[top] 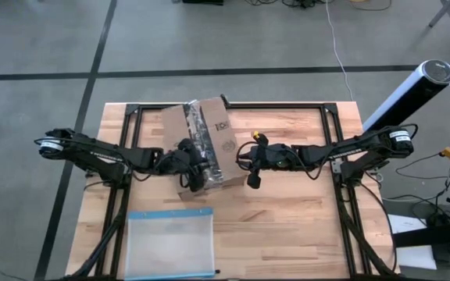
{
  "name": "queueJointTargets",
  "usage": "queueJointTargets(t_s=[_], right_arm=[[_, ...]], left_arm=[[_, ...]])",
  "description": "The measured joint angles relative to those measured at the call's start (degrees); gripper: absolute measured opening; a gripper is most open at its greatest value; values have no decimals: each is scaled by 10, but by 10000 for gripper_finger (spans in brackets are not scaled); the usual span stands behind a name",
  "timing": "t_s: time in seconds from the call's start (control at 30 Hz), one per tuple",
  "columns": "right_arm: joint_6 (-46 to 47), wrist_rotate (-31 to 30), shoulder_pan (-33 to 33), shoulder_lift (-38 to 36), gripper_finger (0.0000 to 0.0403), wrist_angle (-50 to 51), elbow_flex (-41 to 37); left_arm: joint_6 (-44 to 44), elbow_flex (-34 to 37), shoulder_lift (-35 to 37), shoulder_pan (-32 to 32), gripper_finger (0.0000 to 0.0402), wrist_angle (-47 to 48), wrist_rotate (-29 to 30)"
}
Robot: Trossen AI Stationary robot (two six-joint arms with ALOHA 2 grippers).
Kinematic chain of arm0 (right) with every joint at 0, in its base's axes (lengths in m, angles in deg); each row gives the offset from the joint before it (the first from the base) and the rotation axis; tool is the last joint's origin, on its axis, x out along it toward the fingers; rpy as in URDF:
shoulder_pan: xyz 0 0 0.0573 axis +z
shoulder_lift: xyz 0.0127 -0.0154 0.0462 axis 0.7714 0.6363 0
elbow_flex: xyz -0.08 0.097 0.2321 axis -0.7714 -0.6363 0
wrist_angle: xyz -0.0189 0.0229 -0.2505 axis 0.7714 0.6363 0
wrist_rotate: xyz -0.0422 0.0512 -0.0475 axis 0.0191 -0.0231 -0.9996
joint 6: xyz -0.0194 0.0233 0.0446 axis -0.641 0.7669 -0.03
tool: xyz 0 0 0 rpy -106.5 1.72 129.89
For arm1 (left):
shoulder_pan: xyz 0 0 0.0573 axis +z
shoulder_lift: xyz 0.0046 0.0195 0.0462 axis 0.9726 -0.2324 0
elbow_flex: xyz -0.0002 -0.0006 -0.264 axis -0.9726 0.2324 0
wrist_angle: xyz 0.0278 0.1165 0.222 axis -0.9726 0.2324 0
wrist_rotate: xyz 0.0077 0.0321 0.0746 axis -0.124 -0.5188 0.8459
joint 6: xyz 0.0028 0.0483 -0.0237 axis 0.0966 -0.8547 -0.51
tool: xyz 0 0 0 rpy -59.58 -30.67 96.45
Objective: Unpack boxes
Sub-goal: Break down the box using the red cutter
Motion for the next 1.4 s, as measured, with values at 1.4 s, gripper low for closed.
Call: queueJointTargets(t_s=[1.4], right_arm=[[11, -45, 5, 1, 101, 35, -3]], left_arm=[[-320, -5, -135, -3, 125, -133, 55]])
